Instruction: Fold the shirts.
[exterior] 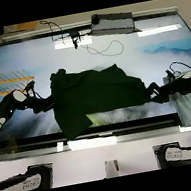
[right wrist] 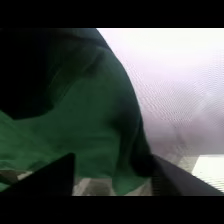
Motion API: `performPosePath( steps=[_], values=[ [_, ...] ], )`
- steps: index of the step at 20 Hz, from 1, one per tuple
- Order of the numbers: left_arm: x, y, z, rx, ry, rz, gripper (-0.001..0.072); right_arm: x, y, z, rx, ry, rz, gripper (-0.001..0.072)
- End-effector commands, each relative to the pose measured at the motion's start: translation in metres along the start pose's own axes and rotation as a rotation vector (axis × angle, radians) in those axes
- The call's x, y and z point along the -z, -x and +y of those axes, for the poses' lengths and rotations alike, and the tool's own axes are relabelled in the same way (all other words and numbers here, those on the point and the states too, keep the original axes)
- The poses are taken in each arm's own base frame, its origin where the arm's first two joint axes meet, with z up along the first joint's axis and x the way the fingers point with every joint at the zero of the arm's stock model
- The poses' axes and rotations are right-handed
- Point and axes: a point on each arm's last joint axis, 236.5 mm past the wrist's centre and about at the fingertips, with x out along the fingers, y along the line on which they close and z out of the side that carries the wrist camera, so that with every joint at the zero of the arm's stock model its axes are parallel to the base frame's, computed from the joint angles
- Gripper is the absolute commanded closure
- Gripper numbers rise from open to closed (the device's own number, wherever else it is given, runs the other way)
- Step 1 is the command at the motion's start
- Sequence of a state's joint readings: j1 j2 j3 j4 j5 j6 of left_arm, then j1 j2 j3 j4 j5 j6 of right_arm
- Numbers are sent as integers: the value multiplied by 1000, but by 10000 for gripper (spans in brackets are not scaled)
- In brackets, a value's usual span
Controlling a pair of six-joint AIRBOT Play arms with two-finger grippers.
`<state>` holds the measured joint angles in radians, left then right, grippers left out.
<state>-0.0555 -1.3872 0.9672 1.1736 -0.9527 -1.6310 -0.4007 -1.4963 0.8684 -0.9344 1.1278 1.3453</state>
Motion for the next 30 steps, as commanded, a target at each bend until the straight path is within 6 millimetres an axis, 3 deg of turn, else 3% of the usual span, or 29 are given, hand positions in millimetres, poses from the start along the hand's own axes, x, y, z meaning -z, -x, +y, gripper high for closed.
performPosePath(
  steps=[1,2,3,6,8,9,10,11,12,13,14,15,16,17,19,20,22,24,27,29,30],
  values=[
    [-2,15,-14,16,-35,-38,671,-9,-8,-3,-4,2,-25,397],
    [-4,20,-15,20,-39,-53,671,-7,-8,-1,-13,17,-15,571],
    [-7,27,-16,22,-42,-71,671,-3,-7,1,-21,33,3,683],
    [-29,70,-32,56,-68,-193,672,4,14,29,-87,214,28,686],
    [-55,129,-59,101,-137,-350,672,-16,59,63,-99,331,-104,687],
    [-71,179,-81,129,-206,-473,671,-31,92,87,-100,395,-221,687],
    [-81,231,-102,153,-274,-595,671,-46,141,120,-105,483,-380,687],
    [-85,292,-124,181,-338,-732,671,-52,195,155,-106,565,-546,687],
    [-82,365,-147,214,-392,-894,672,-46,263,195,-102,660,-745,686],
    [-69,436,-167,253,-435,-1053,671,-29,328,230,-100,736,-941,686],
    [-46,511,-184,298,-476,-1231,671,3,398,263,-107,803,-1165,685],
    [-16,578,-196,347,-504,-1395,672,41,454,286,-121,848,-1353,685],
    [16,628,-202,394,-518,-1522,672,84,501,302,-167,852,-1525,685],
    [46,664,-204,444,-520,-1615,672,121,532,308,-221,838,-1645,685],
    [83,690,-202,479,-533,-1679,672,176,553,311,-270,843,-1739,685],
    [93,690,-201,476,-542,-1674,673,193,554,311,-280,848,-1748,685],
    [98,678,-197,435,-556,-1625,673,210,552,309,-284,846,-1748,686],
    [92,662,-190,370,-556,-1570,673,210,544,307,-270,850,-1711,686],
    [87,657,-188,353,-553,-1552,673,200,535,297,-205,831,-1677,686],
    [75,642,-186,337,-538,-1498,673,184,531,281,-114,785,-1655,687],
    [60,624,-180,316,-492,-1426,674,169,523,268,-23,772,-1619,687]
  ],
)
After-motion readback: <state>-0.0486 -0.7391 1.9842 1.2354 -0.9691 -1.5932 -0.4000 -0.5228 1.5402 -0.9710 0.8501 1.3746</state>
